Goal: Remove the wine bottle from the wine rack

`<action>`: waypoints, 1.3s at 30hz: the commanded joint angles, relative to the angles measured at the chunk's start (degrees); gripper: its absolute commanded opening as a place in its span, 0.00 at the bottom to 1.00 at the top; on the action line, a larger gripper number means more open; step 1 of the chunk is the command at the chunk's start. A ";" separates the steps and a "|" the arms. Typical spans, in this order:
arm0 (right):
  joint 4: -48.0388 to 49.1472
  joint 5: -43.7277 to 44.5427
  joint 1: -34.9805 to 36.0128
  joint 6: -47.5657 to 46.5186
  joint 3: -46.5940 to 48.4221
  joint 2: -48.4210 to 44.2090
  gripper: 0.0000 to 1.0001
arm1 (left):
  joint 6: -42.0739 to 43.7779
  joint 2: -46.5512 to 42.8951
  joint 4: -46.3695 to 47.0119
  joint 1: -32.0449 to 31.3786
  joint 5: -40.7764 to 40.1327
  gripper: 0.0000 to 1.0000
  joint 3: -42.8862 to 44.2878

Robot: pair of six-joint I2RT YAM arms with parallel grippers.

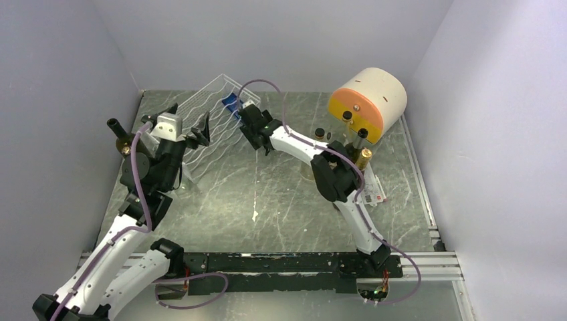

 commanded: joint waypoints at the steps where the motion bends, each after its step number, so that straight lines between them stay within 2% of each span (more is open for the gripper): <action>1: -2.33 -7.98 2.96 10.61 -7.70 -6.94 0.44 | -0.35 0.41 1.89 0.54 1.52 0.85 -0.02; 7: -1.16 -9.16 4.98 12.94 -18.85 -15.35 0.44 | -0.52 1.06 2.01 0.50 1.61 0.85 -0.23; 14: -0.46 -7.85 6.09 13.02 -28.64 -20.97 0.45 | -0.79 1.22 2.01 0.45 1.68 0.85 -0.28; 20: -2.61 -8.29 6.82 13.52 -30.74 -23.70 0.46 | -0.72 1.44 1.67 0.52 1.76 0.84 0.04; 27: -1.73 -10.03 9.85 16.98 -37.89 -28.07 0.46 | -0.51 2.03 1.59 0.49 1.40 0.84 0.01; 30: -1.32 -9.72 11.21 18.69 -41.47 -31.52 0.53 | -0.71 2.18 1.56 0.47 2.05 0.84 -0.01; 39: 5.10 -9.40 12.06 21.81 -52.94 -40.41 0.90 | -0.70 3.45 1.62 0.54 1.95 0.83 -0.13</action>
